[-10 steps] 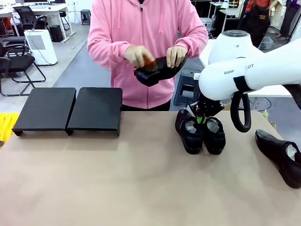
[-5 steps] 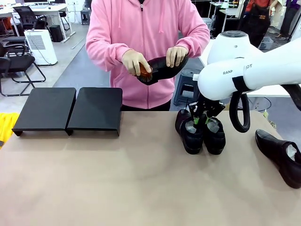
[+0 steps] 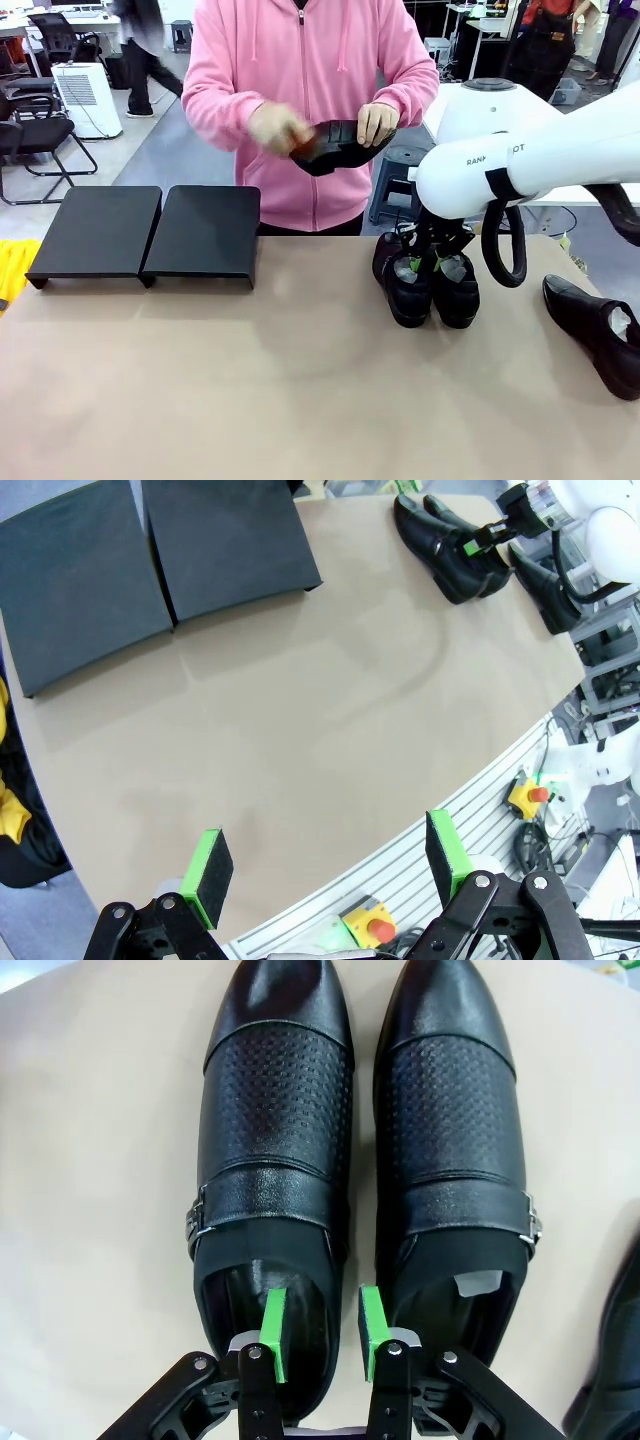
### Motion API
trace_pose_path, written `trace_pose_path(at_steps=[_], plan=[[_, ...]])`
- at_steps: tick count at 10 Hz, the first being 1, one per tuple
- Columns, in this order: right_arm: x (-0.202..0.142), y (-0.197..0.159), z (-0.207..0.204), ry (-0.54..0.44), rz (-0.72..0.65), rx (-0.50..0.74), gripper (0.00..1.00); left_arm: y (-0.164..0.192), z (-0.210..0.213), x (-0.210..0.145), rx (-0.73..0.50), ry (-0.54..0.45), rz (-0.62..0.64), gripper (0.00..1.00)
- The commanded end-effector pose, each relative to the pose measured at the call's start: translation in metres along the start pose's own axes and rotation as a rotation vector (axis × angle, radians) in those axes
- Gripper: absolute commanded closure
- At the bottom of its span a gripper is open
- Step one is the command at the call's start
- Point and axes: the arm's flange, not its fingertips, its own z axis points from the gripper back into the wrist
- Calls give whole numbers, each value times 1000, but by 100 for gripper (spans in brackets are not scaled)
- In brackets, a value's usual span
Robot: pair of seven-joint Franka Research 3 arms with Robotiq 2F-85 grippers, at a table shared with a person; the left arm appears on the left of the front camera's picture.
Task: Organize the shoes by placing them on the stand.
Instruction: Pick up one Shoe and place it in the middle of the table.
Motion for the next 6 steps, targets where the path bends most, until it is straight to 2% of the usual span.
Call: trace_pose_path(at_steps=[1, 6], plan=[[10, 3, -2, 23, -37, 24, 61, 0, 2, 0, -15, -3, -14, 0], [15, 1, -20, 63, -35, 38, 61, 0, 2, 0, -15, -3, -14, 0]])
